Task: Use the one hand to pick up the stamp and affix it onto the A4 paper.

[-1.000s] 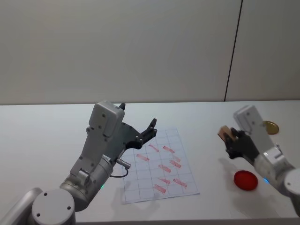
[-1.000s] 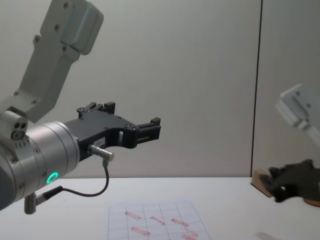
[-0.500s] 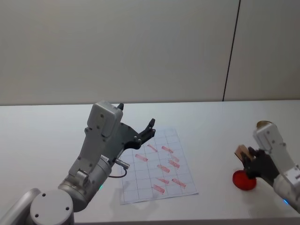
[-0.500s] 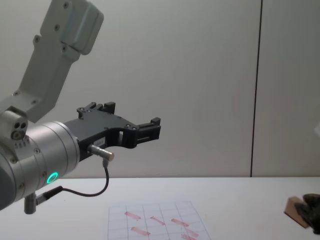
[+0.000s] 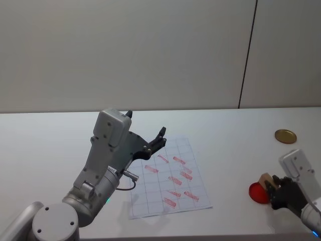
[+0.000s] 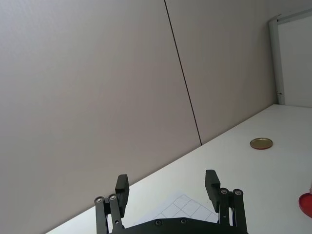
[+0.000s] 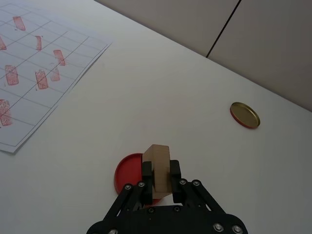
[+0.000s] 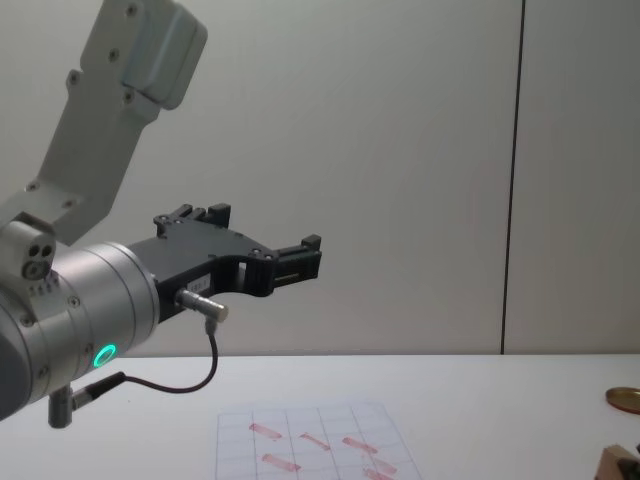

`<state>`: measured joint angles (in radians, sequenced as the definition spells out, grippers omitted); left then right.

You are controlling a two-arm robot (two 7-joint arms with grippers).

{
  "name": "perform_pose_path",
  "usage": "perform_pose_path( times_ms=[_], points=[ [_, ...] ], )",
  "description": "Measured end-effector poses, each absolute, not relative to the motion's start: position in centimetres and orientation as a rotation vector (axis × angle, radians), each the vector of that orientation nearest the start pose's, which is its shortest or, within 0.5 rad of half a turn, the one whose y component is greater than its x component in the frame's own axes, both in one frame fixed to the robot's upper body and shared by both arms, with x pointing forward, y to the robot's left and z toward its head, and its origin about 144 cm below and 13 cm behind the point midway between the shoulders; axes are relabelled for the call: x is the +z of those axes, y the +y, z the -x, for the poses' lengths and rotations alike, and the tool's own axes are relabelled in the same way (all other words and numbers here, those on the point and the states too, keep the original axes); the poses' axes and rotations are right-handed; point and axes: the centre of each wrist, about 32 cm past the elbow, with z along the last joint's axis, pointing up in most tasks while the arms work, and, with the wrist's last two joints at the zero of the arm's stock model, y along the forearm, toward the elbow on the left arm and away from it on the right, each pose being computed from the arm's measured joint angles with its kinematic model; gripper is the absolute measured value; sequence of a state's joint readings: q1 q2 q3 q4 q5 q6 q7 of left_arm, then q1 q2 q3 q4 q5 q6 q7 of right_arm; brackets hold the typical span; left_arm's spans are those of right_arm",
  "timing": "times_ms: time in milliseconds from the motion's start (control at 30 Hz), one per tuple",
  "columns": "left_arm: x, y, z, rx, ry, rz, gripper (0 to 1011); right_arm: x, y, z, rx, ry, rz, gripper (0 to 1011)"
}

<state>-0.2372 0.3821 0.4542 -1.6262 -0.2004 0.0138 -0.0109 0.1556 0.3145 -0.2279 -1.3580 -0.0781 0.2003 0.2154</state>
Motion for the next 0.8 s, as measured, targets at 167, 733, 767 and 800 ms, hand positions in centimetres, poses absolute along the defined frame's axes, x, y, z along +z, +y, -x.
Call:
perform_pose_path(
  times_ms=[167,733,767,800],
  points=[
    [120.44,19.84,-49.20,1.124,-0.268,-0.061,993,111.71,-27.44,-49.32,-1.192,-0.048,0.558,204],
    [120.44,19.84,-49.20,1.124,-0.268,-0.061,993,111.31,-27.65,-49.33,-1.202,-0.047,0.540,203],
    [120.44,19.84,-49.20,1.124,-0.268,-0.061,993,111.32,-27.66,-49.34,-1.203,-0.048,0.539,204],
    [120.44,19.84,-49.20,1.124,-0.268,-0.061,993,111.34,-27.65,-49.38,-1.204,-0.048,0.538,204]
  ],
)
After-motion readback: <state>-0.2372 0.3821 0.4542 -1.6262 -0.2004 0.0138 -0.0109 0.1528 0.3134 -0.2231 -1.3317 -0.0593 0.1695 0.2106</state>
